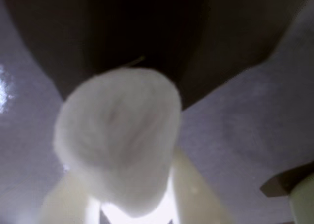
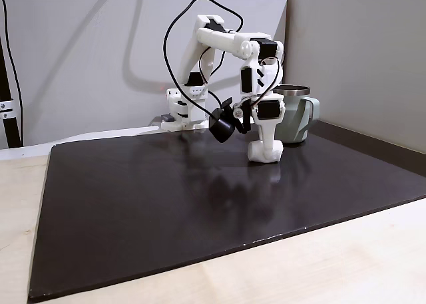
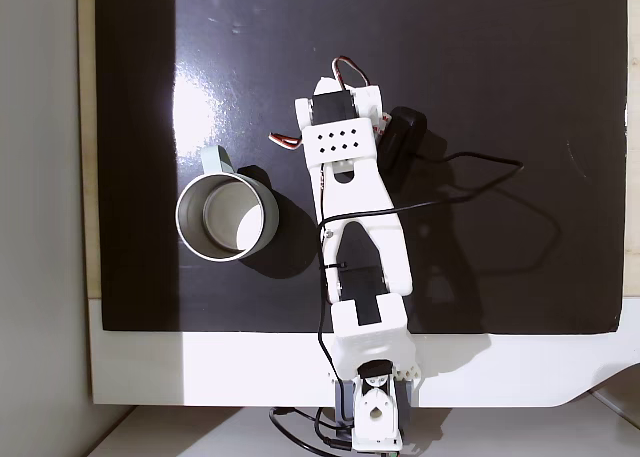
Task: Grasp a gauze and put it in the cup.
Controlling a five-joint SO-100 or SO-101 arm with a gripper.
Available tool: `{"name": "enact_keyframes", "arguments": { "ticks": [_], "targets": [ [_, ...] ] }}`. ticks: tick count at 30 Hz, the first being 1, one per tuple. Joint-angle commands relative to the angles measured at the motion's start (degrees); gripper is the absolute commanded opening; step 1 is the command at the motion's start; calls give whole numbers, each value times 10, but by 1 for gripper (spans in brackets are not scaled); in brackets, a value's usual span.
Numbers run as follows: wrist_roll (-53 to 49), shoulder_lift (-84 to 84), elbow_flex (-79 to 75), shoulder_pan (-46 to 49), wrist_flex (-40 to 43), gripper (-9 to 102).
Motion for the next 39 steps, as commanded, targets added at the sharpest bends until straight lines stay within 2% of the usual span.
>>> {"name": "enact_keyframes", "arguments": {
  "ticks": [1, 7, 15, 26, 39],
  "targets": [
    [5, 53, -26, -2, 16, 0],
    [8, 86, -101, -13, 110, 0],
    [4, 114, -289, -54, 249, 0],
    [-69, 163, -308, -170, 309, 0],
    [-171, 272, -203, -265, 310, 0]
  ]
}}
